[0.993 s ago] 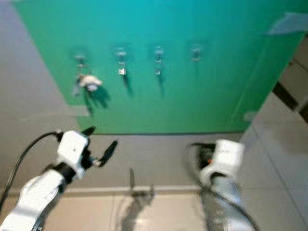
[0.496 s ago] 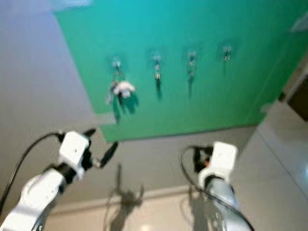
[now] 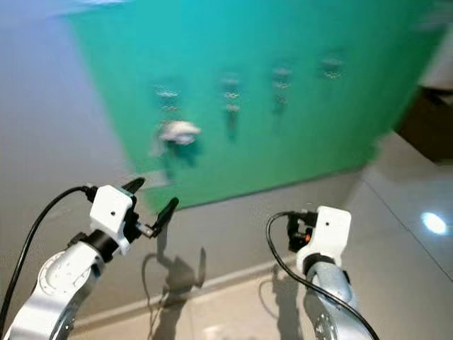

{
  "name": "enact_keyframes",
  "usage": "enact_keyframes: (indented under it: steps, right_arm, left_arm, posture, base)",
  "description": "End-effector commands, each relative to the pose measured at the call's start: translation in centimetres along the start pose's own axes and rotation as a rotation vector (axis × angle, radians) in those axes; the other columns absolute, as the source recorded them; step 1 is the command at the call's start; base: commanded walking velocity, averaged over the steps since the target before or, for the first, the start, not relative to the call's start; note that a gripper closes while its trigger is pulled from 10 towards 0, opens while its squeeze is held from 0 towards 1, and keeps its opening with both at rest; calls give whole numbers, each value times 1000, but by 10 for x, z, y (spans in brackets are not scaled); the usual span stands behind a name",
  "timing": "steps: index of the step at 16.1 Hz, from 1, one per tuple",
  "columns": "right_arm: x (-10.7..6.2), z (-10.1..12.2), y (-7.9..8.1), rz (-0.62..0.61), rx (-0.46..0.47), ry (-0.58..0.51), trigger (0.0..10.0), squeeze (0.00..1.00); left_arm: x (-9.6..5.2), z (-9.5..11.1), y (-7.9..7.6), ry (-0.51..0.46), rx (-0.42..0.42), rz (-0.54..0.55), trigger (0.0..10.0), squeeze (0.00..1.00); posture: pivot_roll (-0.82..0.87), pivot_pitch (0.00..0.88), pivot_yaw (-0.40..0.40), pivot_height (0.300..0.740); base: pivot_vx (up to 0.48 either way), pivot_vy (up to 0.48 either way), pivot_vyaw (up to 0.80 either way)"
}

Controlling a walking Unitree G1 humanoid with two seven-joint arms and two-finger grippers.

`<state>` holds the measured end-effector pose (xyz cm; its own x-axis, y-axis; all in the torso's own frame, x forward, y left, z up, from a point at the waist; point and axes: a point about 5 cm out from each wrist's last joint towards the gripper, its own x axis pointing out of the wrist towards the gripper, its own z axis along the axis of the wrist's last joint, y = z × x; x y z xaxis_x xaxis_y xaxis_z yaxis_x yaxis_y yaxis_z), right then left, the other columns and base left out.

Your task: Hang keys on a hook

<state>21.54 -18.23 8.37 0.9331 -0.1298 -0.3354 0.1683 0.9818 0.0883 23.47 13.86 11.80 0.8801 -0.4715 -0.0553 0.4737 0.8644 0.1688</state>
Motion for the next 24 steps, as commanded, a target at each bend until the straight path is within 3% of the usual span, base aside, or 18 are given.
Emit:
enact_keyframes:
  steps: [1, 6, 8, 18, 24]
  right_arm:
    - [-1, 3, -4, -17, -9, -7, 10000, 0]
    - [-3, 4, -3, -17, -19, -9, 10000, 0]
    - [-3, 5, -3, -15, -22, -9, 10000, 0]
    - [-6, 6, -3, -32, -17, -11, 10000, 0]
    - [-4, 7, -4, -32, -27, -11, 10000, 0]
  left_arm:
    - [2, -1, -2, 2, 5, -6, 10000, 0]
    - [2, -1, -3, -5, 4, -10, 10000, 0]
    - [2, -3, -1, 2, -42, 8, 10000, 0]
    - [6, 0, 1, -21, -15, -15, 10000, 0]
    - [9, 2, -2, -35, 12, -33, 10000, 0]
  posture:
    - [-58, 0, 63, 740]
    - [-62, 0, 59, 740]
    - [-61, 0, 56, 740]
    - [-71, 0, 72, 740]
    - [-73, 0, 69, 740]
  base:
    - [0, -480, -800]
    - [0, -480, -800]
    - [0, 0, -800]
    - [0, 432, -800]
    - [0, -480, -800]
